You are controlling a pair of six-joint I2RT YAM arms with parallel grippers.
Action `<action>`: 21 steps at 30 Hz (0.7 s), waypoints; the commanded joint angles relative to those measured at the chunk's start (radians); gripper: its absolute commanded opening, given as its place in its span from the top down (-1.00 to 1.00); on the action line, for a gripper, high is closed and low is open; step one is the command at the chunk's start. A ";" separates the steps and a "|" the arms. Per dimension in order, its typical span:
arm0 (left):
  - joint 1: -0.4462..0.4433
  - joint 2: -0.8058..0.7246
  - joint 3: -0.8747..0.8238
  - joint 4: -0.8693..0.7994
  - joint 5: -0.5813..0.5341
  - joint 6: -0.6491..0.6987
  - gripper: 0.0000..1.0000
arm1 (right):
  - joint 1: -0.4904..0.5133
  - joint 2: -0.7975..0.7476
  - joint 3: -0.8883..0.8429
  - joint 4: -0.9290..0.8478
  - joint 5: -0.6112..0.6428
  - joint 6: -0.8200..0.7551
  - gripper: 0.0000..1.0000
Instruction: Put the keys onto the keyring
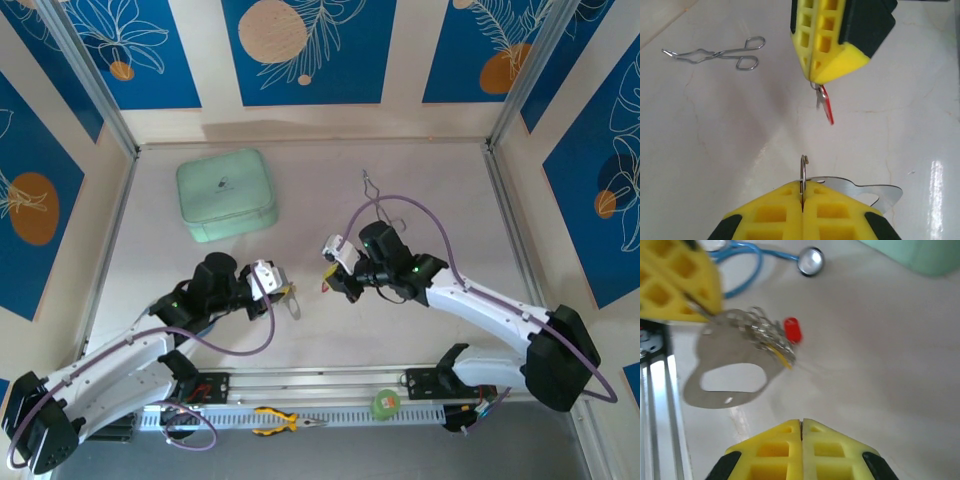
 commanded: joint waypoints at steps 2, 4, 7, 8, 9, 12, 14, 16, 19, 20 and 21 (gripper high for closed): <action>0.004 0.001 -0.002 0.052 0.069 -0.045 1.00 | 0.002 -0.077 -0.044 0.142 -0.189 -0.179 1.00; 0.005 0.004 -0.002 0.057 0.073 -0.039 1.00 | 0.006 -0.079 -0.022 0.105 -0.218 -0.200 1.00; 0.004 0.010 -0.010 0.081 0.082 -0.041 1.00 | 0.028 -0.059 0.010 0.077 -0.235 -0.192 1.00; 0.004 0.014 -0.012 0.091 0.088 -0.044 1.00 | 0.040 -0.049 0.019 0.085 -0.223 -0.183 1.00; 0.004 0.018 -0.012 0.095 0.091 -0.046 1.00 | 0.053 -0.039 0.026 0.093 -0.210 -0.173 1.00; 0.005 0.028 -0.012 0.109 0.086 -0.067 1.00 | 0.087 0.006 0.050 0.128 -0.160 -0.137 1.00; 0.004 0.029 -0.012 0.116 0.082 -0.083 1.00 | 0.100 0.031 0.057 0.157 -0.121 -0.110 1.00; 0.002 0.031 -0.017 0.125 0.071 -0.105 1.00 | 0.102 0.043 0.052 0.191 -0.119 -0.084 1.00; 0.000 0.028 -0.024 0.133 0.065 -0.116 1.00 | 0.106 0.053 0.045 0.211 -0.117 -0.071 1.00; 0.000 0.028 -0.025 0.136 0.065 -0.118 1.00 | 0.106 0.055 0.044 0.213 -0.118 -0.068 1.00; -0.001 0.029 -0.026 0.138 0.066 -0.117 1.00 | 0.106 0.058 0.044 0.215 -0.114 -0.066 1.00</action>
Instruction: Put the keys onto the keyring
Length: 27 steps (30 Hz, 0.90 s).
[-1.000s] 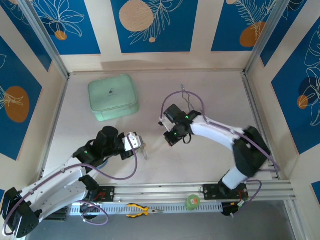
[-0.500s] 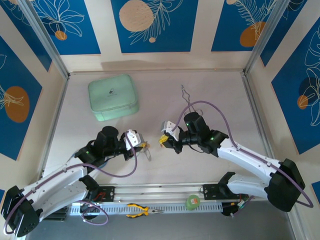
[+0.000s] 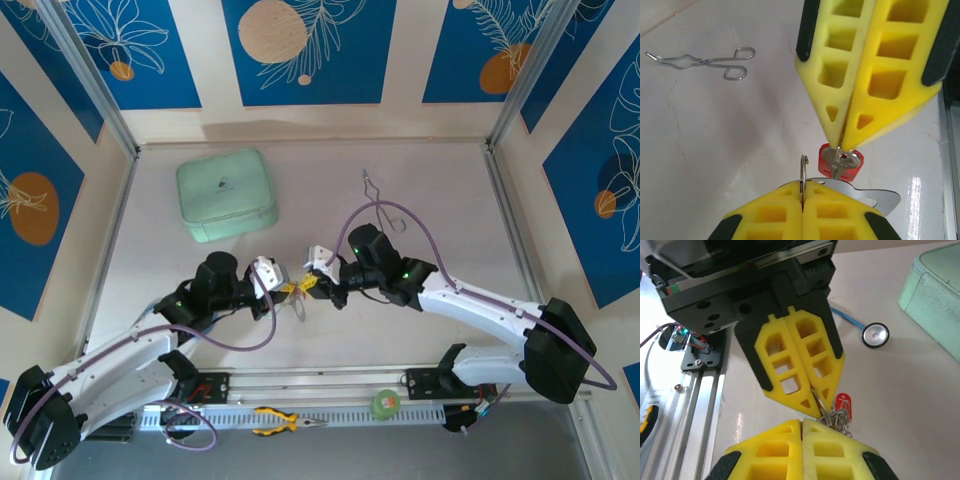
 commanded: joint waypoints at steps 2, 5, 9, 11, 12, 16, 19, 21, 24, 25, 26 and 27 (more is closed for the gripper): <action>-0.001 0.002 -0.007 0.048 0.015 -0.024 1.00 | 0.006 0.010 0.017 0.048 0.011 0.037 1.00; -0.001 0.007 -0.001 0.047 0.017 -0.021 1.00 | 0.006 0.020 0.022 0.053 0.023 0.044 1.00; -0.001 0.007 0.001 0.043 0.023 -0.016 1.00 | 0.006 0.031 0.025 0.059 0.030 0.047 1.00; -0.003 0.009 0.003 0.040 0.025 -0.014 1.00 | 0.006 0.035 0.027 0.062 0.035 0.051 1.00; -0.003 0.009 0.004 0.038 0.026 -0.013 1.00 | 0.006 0.037 0.027 0.067 0.039 0.054 1.00; -0.003 0.010 0.007 0.032 0.027 -0.010 1.00 | 0.006 0.038 0.024 0.083 0.059 0.069 1.00; -0.004 0.013 0.009 0.027 0.031 -0.009 1.00 | 0.006 0.034 0.017 0.093 0.040 0.070 1.00; -0.003 0.018 0.011 0.026 0.032 -0.008 1.00 | 0.006 0.031 0.013 0.092 0.027 0.063 1.00; -0.004 0.023 0.012 0.027 0.035 -0.009 1.00 | 0.006 0.023 0.008 0.088 0.012 0.045 1.00; -0.003 0.024 0.013 0.027 0.035 -0.009 1.00 | 0.006 0.023 0.007 0.088 0.010 0.042 1.00; -0.003 0.024 0.014 0.027 0.037 -0.008 1.00 | 0.006 0.023 0.006 0.090 0.015 0.042 1.00; -0.003 0.023 0.014 0.026 0.036 -0.008 1.00 | 0.006 0.024 0.009 0.088 0.028 0.043 1.00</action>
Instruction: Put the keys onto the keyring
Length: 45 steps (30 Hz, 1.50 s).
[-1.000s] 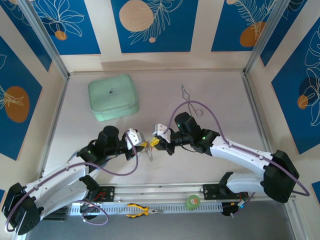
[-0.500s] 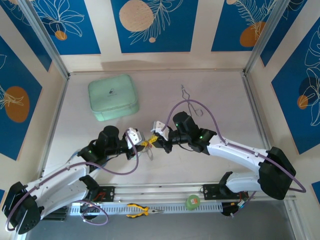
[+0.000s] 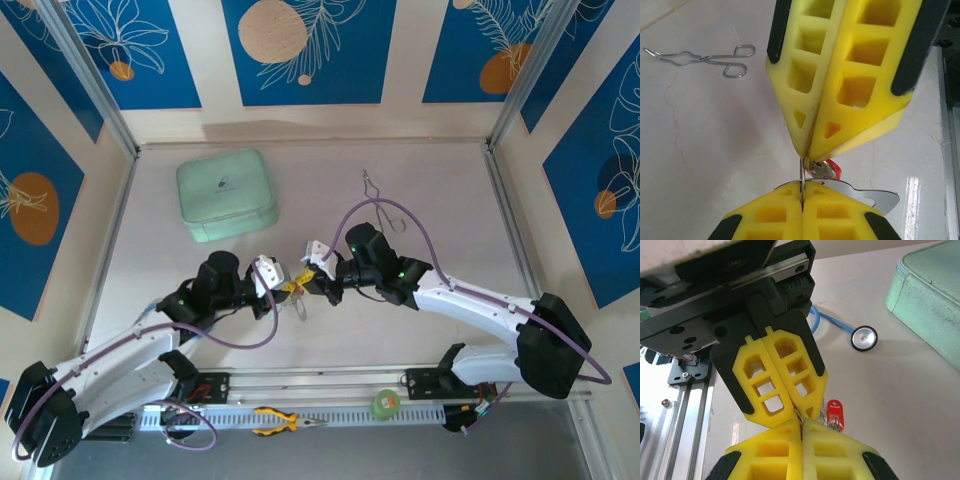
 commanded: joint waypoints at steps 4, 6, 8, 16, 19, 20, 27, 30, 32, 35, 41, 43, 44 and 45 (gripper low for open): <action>-0.002 -0.009 0.015 0.014 0.036 -0.003 1.00 | 0.006 0.007 0.017 0.008 0.057 -0.009 1.00; -0.003 -0.016 0.014 0.018 0.036 -0.001 1.00 | 0.006 0.013 0.019 0.003 0.087 -0.005 1.00; -0.003 -0.019 0.013 0.019 0.041 -0.002 1.00 | 0.006 0.020 0.020 0.003 0.120 0.000 1.00; -0.003 -0.032 0.004 0.034 0.050 0.017 1.00 | 0.003 0.046 0.050 -0.002 0.209 0.096 1.00; -0.004 -0.041 0.000 0.034 0.040 0.033 1.00 | 0.002 0.048 0.056 0.002 0.238 0.149 1.00; -0.005 -0.042 -0.001 0.032 0.037 0.037 1.00 | 0.003 0.048 0.056 0.006 0.241 0.164 1.00; -0.007 -0.040 -0.001 0.029 0.019 0.055 1.00 | 0.008 0.059 0.063 0.018 0.246 0.243 1.00; -0.011 -0.043 -0.003 0.036 0.012 0.058 1.00 | 0.010 0.068 0.068 0.017 0.244 0.262 1.00; -0.012 -0.048 -0.006 0.046 0.003 0.063 1.00 | 0.010 0.075 0.074 0.006 0.237 0.273 1.00; -0.014 -0.059 -0.017 0.075 -0.031 0.071 1.00 | 0.004 0.086 0.086 -0.032 0.189 0.292 1.00; -0.015 -0.072 -0.036 0.115 -0.069 0.086 1.00 | -0.023 0.050 0.084 -0.072 0.102 0.270 0.48; -0.015 -0.073 -0.043 0.127 -0.063 0.084 1.00 | -0.061 0.014 0.087 -0.094 0.040 0.252 0.35; -0.015 -0.072 -0.047 0.137 -0.059 0.082 1.00 | -0.081 -0.002 0.091 -0.107 0.009 0.239 0.31; -0.015 -0.073 -0.053 0.153 -0.052 0.077 1.00 | -0.105 -0.017 0.093 -0.121 -0.028 0.219 0.28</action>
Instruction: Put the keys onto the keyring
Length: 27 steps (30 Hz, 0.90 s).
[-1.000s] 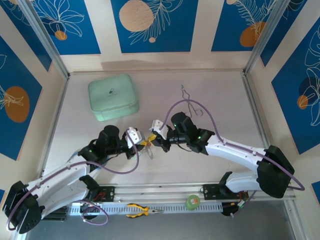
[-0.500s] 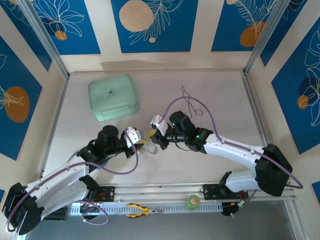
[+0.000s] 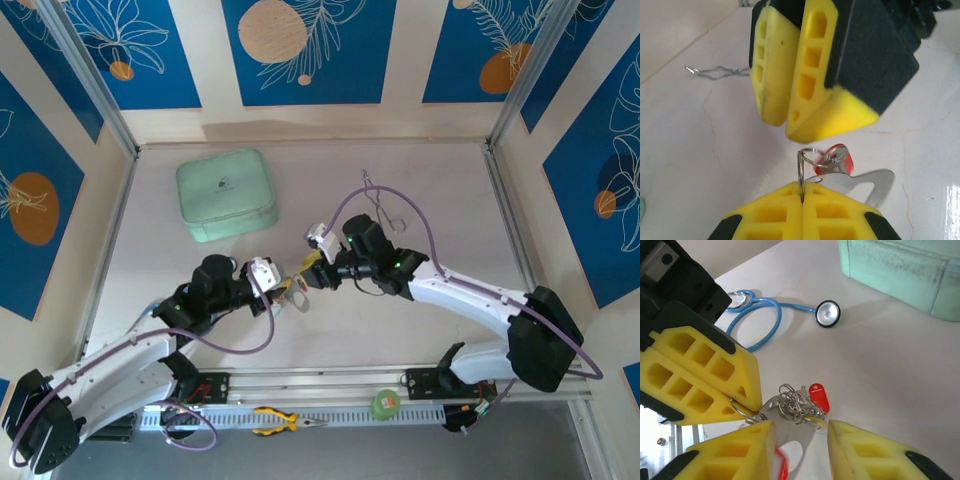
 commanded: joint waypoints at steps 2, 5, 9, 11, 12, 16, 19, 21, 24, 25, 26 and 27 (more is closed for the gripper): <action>-0.009 -0.022 -0.032 0.134 0.049 0.001 1.00 | -0.072 -0.077 0.037 -0.090 -0.181 -0.117 0.23; -0.008 -0.013 -0.069 0.249 0.090 -0.037 1.00 | -0.080 -0.092 0.039 -0.150 -0.255 -0.285 0.27; -0.008 0.005 -0.102 0.349 0.144 -0.074 1.00 | -0.050 -0.103 0.024 -0.171 -0.259 -0.501 0.30; -0.009 0.010 -0.110 0.370 0.149 -0.087 1.00 | -0.036 -0.094 0.030 -0.164 -0.220 -0.526 0.31; -0.008 0.012 -0.109 0.367 0.146 -0.091 1.00 | -0.028 -0.094 0.034 -0.162 -0.206 -0.539 0.31; -0.008 0.012 -0.101 0.348 0.120 -0.138 1.00 | 0.049 -0.112 -0.012 -0.094 -0.027 -0.615 0.28; -0.008 0.012 -0.104 0.333 0.138 -0.152 1.00 | 0.056 -0.111 -0.028 -0.072 0.007 -0.603 0.25; -0.008 0.007 -0.114 0.351 0.141 -0.159 1.00 | 0.051 -0.102 -0.022 -0.091 -0.001 -0.583 0.24; -0.009 0.001 -0.129 0.376 0.139 -0.160 1.00 | 0.042 -0.098 -0.027 -0.118 -0.028 -0.558 0.22; -0.008 0.003 -0.130 0.379 0.140 -0.159 1.00 | 0.039 -0.097 -0.030 -0.125 -0.036 -0.554 0.21; -0.008 0.003 -0.132 0.383 0.142 -0.158 1.00 | 0.038 -0.096 -0.033 -0.129 -0.040 -0.548 0.21; -0.008 0.004 -0.135 0.391 0.144 -0.159 1.00 | 0.037 -0.097 -0.037 -0.135 -0.051 -0.545 0.20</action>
